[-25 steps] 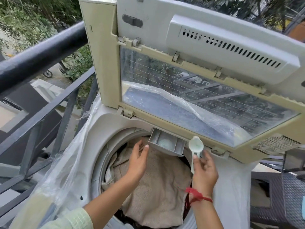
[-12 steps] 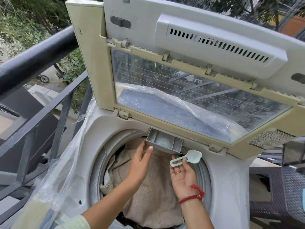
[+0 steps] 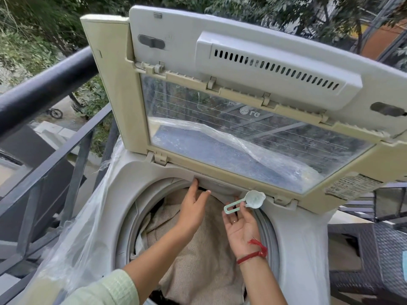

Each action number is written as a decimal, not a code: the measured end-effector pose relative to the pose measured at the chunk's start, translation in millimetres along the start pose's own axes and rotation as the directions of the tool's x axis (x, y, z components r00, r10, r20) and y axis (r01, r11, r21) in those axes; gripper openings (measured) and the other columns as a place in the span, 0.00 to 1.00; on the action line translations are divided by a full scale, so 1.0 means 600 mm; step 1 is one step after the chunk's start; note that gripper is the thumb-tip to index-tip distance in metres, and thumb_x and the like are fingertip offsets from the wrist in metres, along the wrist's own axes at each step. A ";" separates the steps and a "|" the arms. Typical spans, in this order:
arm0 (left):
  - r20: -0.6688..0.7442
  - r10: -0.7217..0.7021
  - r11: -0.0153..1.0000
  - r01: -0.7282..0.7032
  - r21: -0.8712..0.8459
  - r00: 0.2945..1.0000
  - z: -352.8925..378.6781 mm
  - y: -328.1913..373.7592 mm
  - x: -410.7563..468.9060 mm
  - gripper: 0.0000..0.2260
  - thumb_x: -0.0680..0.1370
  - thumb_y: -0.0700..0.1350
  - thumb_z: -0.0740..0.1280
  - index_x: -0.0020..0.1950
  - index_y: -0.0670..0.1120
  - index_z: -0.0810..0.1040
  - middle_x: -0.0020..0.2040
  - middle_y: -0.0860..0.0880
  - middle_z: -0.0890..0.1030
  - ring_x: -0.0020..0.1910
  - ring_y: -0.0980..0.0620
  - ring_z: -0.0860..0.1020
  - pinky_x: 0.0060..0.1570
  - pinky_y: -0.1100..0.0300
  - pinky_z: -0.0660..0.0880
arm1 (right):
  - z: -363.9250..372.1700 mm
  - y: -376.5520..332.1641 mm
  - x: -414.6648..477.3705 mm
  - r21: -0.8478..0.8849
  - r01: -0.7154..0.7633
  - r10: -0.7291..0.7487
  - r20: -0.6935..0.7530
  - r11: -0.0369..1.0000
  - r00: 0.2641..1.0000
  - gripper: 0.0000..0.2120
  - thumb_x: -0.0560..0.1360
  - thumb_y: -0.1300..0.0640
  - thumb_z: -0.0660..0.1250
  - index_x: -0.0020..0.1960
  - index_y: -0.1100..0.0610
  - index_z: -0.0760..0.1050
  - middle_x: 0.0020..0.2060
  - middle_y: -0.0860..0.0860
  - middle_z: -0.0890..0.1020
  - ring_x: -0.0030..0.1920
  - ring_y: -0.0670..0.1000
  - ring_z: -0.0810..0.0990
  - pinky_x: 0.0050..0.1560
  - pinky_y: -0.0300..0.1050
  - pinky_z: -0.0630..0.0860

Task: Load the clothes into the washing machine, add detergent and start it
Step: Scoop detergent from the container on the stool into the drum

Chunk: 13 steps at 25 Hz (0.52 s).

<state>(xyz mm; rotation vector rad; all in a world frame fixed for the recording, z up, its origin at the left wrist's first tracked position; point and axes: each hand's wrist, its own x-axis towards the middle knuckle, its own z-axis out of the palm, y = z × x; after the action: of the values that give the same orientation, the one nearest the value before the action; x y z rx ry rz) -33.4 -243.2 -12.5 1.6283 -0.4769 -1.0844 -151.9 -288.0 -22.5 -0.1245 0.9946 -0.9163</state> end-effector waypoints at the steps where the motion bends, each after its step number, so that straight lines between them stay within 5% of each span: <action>1: 0.008 0.003 1.000 -0.003 0.031 1.000 0.001 0.001 -0.001 0.29 0.79 0.45 0.62 0.77 0.49 0.54 0.75 0.54 0.60 0.73 0.56 0.61 0.72 0.57 0.59 | 0.003 -0.004 -0.005 -0.014 -0.011 0.011 0.014 1.000 1.000 0.04 0.73 0.61 0.64 0.47 0.55 0.73 0.38 0.49 0.81 0.44 0.50 0.78 0.43 0.44 0.79; 6: -0.047 0.084 0.982 -0.075 0.175 0.995 -0.009 0.009 -0.047 0.30 0.78 0.46 0.64 0.76 0.50 0.55 0.71 0.53 0.63 0.66 0.54 0.66 0.64 0.60 0.65 | -0.029 -0.036 -0.054 -0.182 -0.073 0.077 0.016 0.981 0.997 0.08 0.72 0.61 0.66 0.51 0.58 0.75 0.37 0.51 0.86 0.37 0.49 0.85 0.34 0.41 0.81; 13: -0.054 0.066 0.994 -0.061 0.086 0.996 -0.041 -0.030 -0.191 0.17 0.78 0.39 0.63 0.67 0.45 0.66 0.44 0.46 0.80 0.45 0.49 0.79 0.43 0.63 0.72 | -0.128 -0.067 -0.250 -0.438 -0.009 0.049 0.080 0.899 0.996 0.02 0.74 0.64 0.65 0.45 0.62 0.76 0.42 0.60 0.84 0.37 0.52 0.83 0.37 0.40 0.81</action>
<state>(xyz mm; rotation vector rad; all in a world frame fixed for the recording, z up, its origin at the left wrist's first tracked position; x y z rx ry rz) -74.7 -136.8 18.2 1.7022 -0.5395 -0.9794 -268.0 -183.4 53.0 -0.5255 1.1034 -0.6400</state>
